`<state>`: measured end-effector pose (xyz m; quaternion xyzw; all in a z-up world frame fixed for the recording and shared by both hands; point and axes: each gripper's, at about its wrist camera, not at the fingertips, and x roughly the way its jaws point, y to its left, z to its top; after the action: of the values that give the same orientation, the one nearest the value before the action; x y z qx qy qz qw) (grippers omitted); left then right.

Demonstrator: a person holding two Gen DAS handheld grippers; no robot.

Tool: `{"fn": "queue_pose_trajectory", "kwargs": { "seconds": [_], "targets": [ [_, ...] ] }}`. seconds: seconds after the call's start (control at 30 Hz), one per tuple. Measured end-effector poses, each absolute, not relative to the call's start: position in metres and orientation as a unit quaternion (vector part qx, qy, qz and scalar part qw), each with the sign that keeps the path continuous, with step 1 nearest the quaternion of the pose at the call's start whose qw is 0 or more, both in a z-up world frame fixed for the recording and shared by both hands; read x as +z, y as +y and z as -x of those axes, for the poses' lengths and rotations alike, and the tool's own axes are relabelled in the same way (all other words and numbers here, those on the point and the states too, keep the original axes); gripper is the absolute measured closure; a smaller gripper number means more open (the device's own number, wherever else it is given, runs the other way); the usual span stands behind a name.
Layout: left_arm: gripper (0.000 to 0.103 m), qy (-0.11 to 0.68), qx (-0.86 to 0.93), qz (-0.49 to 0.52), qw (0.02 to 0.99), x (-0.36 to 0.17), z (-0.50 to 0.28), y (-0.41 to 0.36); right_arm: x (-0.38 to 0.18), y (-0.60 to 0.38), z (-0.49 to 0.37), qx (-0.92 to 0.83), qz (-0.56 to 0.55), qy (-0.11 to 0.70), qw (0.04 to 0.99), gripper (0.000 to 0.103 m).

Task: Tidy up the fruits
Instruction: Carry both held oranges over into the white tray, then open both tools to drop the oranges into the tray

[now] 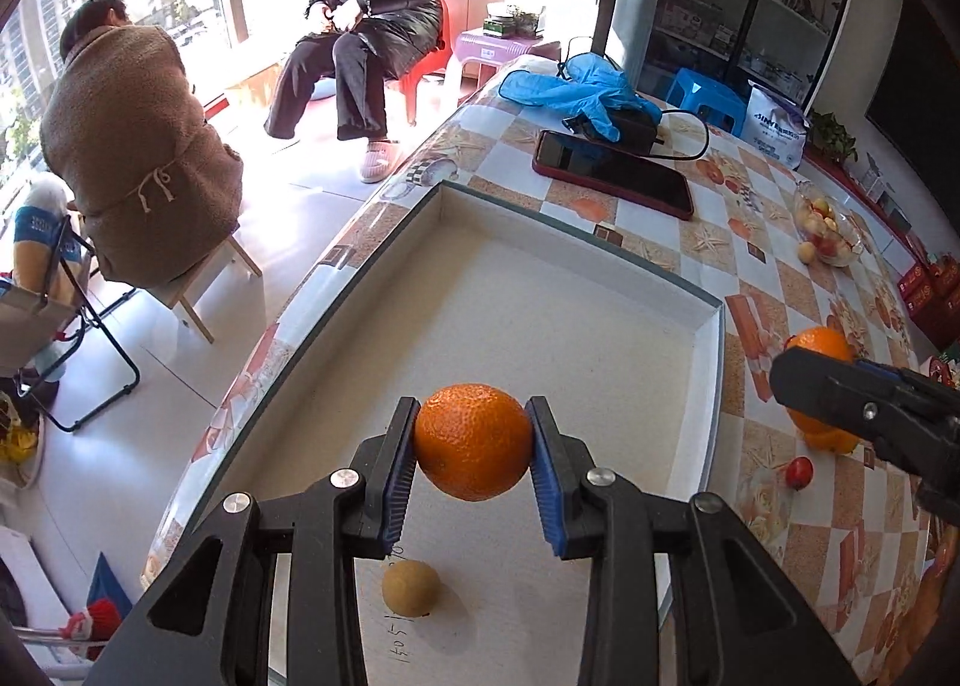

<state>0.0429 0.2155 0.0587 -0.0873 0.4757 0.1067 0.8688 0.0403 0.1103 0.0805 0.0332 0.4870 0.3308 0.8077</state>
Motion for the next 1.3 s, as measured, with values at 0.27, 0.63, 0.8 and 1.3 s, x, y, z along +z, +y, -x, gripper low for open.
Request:
{"fn": "queue_pose_trajectory", "kwargs": {
  "seconds": [0.27, 0.63, 0.8, 1.3],
  "targets": [
    [0.065, 0.5, 0.124, 0.083, 0.853, 0.03, -0.047, 0.226, 0.043, 0.147, -0.05, 0.344, -0.029, 0.521, 0.781, 0.064],
    [0.023, 0.487, 0.139, 0.078, 0.859, 0.027, -0.041, 0.226, 0.035, 0.157, -0.05, 0.345, -0.026, 0.536, 0.77, 0.061],
    [0.023, 0.485, 0.139, 0.07, 0.86, 0.035, -0.04, 0.22, 0.043, 0.145, -0.044, 0.334, -0.021, 0.518, 0.787, 0.001],
    [0.023, 0.457, 0.007, -0.012, 0.89, 0.068, -0.035, 0.099, 0.047, -0.016, -0.035, 0.188, -0.026, 0.483, 0.854, 0.001]
  ]
}}
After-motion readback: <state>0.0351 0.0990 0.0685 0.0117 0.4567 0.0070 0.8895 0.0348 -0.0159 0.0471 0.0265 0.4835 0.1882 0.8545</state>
